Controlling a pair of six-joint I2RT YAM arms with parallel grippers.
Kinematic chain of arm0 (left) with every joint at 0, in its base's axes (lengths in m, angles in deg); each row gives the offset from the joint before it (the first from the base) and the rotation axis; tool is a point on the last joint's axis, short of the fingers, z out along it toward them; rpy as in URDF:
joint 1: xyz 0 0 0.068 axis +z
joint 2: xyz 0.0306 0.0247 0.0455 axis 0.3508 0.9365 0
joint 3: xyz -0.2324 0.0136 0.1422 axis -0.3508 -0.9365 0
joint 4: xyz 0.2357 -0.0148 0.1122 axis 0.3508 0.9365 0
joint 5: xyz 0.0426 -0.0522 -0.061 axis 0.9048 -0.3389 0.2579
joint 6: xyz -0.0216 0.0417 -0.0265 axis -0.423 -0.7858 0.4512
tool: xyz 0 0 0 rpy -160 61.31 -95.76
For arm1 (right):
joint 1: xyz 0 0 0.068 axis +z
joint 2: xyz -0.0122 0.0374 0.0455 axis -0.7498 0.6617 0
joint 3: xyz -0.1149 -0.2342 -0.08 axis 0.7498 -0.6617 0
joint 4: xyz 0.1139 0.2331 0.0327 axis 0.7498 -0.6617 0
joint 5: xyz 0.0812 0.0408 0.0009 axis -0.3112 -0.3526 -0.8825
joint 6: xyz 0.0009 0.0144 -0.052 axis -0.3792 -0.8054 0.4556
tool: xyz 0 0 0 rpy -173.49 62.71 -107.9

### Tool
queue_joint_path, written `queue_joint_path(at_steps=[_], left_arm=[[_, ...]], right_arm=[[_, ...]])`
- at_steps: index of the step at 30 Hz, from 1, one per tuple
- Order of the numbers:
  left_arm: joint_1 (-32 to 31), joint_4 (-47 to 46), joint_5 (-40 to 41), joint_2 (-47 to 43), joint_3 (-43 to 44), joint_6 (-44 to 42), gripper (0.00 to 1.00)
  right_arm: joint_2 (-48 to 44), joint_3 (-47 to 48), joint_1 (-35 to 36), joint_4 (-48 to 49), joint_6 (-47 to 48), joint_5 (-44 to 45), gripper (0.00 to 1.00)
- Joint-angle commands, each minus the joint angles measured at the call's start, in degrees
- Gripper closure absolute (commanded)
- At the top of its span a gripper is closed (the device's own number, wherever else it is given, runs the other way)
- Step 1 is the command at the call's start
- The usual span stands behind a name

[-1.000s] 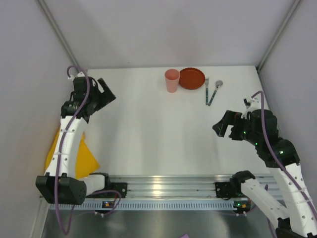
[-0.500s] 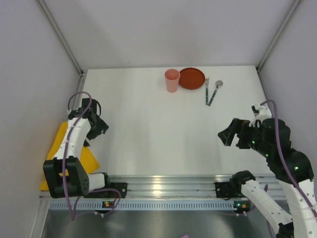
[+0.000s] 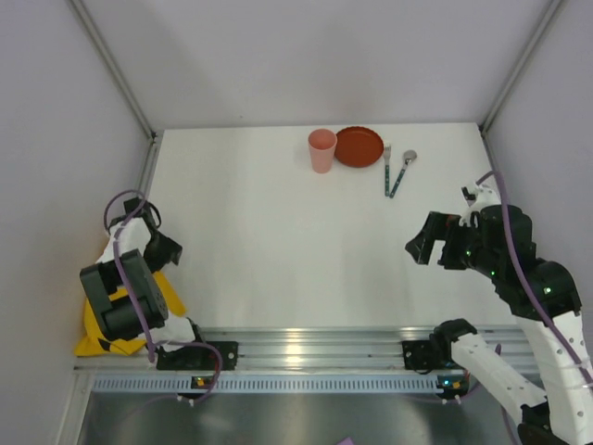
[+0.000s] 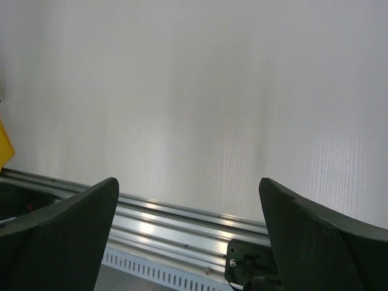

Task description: Set the dinner table for one person

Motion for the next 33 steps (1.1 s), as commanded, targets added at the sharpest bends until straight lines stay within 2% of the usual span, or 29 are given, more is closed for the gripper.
queue_joint_path(at_steps=[1, 7, 9, 11, 12, 15, 18, 23, 30, 31, 33], left_arm=[[2.74, -5.10, -0.72, 3.43, -0.49, -2.50, 0.05], [5.47, -8.61, 0.24, 7.92, -0.22, -5.40, 0.06], [6.95, -8.88, 0.25, 10.11, 0.13, -5.93, 0.09], [8.10, -8.79, -0.28, 12.74, 0.57, -5.76, 0.23], [9.06, -8.62, -0.11, 13.54, 1.18, -5.32, 0.40], [10.38, -8.53, 1.73, 15.48, 1.62, -4.96, 0.60], [11.18, -8.44, 2.44, 16.71, 1.54, -4.52, 0.69], [11.62, -8.27, 2.97, 18.29, 1.89, -4.17, 1.00], [11.10, -7.65, 0.16, 18.56, 2.94, -4.70, 1.00], [10.14, -8.00, -0.10, 17.17, 2.94, -4.70, 1.00], [4.09, -7.74, 1.03, 15.32, 3.12, -3.74, 1.00]], right_arm=[[2.06, 1.40, 0.70, 0.46, -0.04, 2.41, 0.00], [6.01, 2.19, 0.79, 3.09, -2.50, 2.14, 0.00], [6.81, 2.10, 0.70, 3.88, -3.47, 2.32, 0.00], [7.95, 2.10, 0.79, 4.32, -4.17, 2.32, 0.00], [8.13, 2.02, 0.70, 4.50, -4.87, 2.23, 0.00], [9.18, 2.28, 0.70, 5.03, -5.76, 2.23, 0.00], [9.97, 2.89, 0.79, 5.20, -5.93, 2.50, 0.00], [10.50, 3.42, 0.70, 5.12, -5.76, 3.29, 0.00], [9.63, 3.51, 0.70, 5.03, -5.67, 5.75, 0.00], [9.45, 3.51, 0.70, 4.94, -5.58, 6.62, 0.00], [8.40, 3.25, 0.79, 4.68, -5.15, 7.94, 0.00]])
